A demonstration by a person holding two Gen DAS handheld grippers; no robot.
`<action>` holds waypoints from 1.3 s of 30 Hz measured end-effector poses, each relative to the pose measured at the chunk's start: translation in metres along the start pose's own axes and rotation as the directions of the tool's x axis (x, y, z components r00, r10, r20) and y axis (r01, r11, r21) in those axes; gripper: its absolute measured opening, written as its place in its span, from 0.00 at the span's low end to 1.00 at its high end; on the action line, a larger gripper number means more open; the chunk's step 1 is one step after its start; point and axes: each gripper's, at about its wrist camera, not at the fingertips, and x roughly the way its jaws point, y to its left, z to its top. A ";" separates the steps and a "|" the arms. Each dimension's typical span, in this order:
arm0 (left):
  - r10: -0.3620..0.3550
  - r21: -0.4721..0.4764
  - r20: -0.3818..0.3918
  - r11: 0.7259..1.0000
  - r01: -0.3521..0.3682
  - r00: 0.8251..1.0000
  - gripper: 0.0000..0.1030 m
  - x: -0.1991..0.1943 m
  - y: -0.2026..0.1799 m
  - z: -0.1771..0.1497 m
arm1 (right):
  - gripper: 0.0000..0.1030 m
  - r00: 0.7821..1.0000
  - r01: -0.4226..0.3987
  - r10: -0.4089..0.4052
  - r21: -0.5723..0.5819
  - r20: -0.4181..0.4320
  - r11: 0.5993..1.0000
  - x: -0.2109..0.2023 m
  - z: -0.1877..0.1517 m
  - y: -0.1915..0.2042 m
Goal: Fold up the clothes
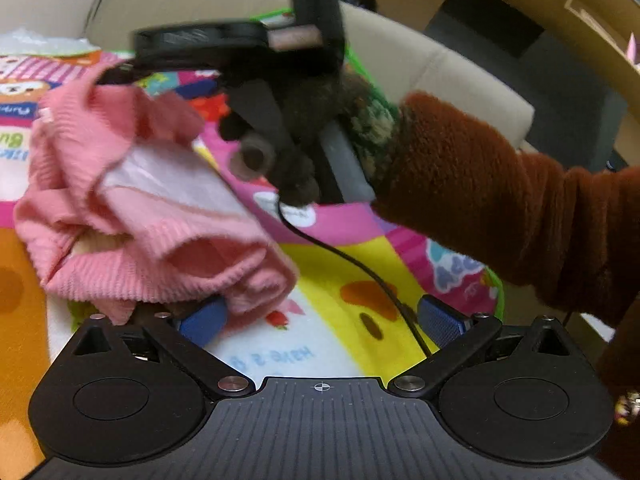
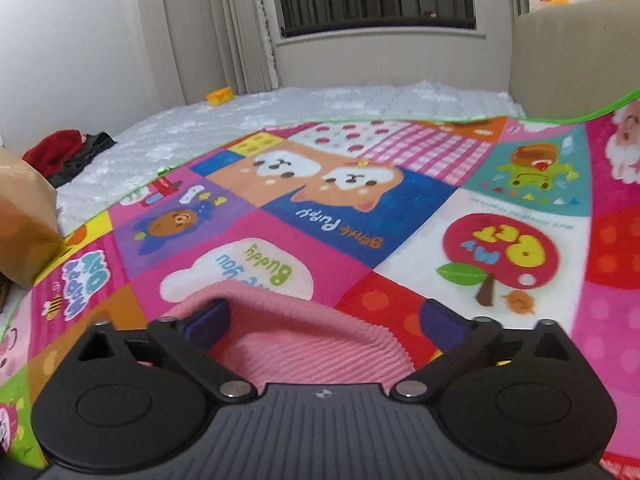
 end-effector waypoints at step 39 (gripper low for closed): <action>0.347 -0.200 0.262 0.932 -0.301 0.901 1.00 -0.118 0.072 0.045 | 0.03 0.994 0.101 -0.077 -0.403 0.077 0.910 -0.095 -0.136 0.079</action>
